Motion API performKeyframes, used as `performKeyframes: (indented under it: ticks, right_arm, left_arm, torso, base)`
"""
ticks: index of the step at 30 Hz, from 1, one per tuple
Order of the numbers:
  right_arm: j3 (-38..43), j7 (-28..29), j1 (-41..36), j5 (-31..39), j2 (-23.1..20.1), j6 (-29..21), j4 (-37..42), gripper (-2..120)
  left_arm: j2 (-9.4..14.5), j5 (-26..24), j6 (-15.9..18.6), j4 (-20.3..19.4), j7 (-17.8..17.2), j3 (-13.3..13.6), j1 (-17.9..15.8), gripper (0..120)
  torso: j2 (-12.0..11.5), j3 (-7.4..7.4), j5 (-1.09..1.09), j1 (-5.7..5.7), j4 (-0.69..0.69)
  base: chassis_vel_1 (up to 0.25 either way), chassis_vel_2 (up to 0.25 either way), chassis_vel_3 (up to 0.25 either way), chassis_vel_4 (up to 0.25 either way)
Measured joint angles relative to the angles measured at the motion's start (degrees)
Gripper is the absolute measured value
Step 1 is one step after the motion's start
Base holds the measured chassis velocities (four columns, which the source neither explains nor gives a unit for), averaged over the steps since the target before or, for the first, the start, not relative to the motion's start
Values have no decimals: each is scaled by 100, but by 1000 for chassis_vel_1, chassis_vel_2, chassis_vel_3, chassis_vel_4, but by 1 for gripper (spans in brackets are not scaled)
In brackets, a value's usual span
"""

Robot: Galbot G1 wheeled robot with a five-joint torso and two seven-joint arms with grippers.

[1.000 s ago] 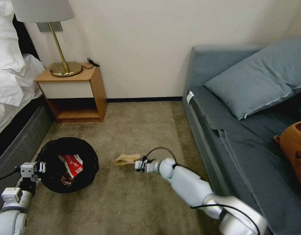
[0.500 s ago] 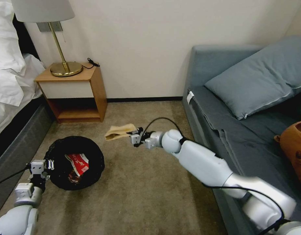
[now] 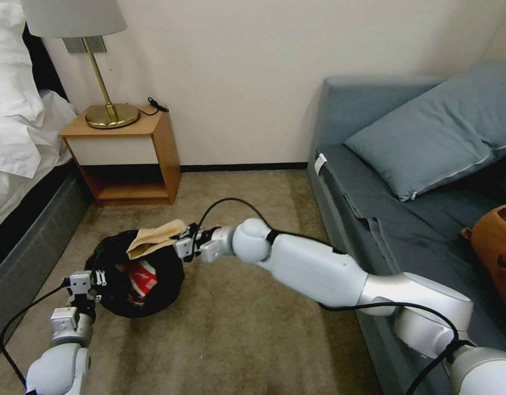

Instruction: Pick up the trash bin, then pick up the garbage on the floor and place it into the trash bin.

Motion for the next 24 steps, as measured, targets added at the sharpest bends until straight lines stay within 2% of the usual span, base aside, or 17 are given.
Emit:
performKeyframes:
  ticks: [5,11,13,14,15,18,21,22,24]
  right_arm:
    - [-77,65,-52,42,170,168,-222,0]
    - [-238,602,-175,70,378,236,-590,3]
    - [-261,681,-233,36,506,249,-758,14]
    - [-261,681,-233,36,506,249,-758,14]
    - [-262,690,-253,15,551,280,-826,22]
    - [-262,692,-263,8,563,295,-847,26]
    - [-267,692,-295,5,535,314,-825,43]
    - [-267,692,-295,5,535,314,-825,43]
    - [-267,696,-309,12,500,317,-774,51]
  left_arm:
    - [13,-8,31,12,-30,20,-81,4]
    - [54,-42,49,45,-30,28,-105,4]
    - [47,-41,49,77,-28,31,-119,4]
    - [47,-41,49,77,-28,31,-119,4]
    - [38,-41,49,82,-27,31,-125,4]
    - [35,-41,44,88,-23,31,-126,4]
    - [29,-41,21,121,-10,24,-127,4]
    - [29,-41,21,121,-10,24,-127,4]
    - [23,-38,17,121,-9,24,-124,4]
  torso:
    - [0,0,0,0,1]
    - [0,0,0,0,0]
    - [0,0,0,0,2]
    - [0,0,0,0,2]
    - [0,0,0,0,2]
    - [0,0,1,0,2]
    - [0,0,0,0,1]
    - [0,0,0,0,1]
    - [0,0,0,0,1]
  base:
    - [0,0,0,0]
    - [0,0,0,0]
    - [0,0,0,0]
    - [0,0,0,0]
    - [0,0,0,0]
    - [0,0,0,0]
    - [0,0,0,0]
    - [0,0,0,0]
    - [0,0,0,0]
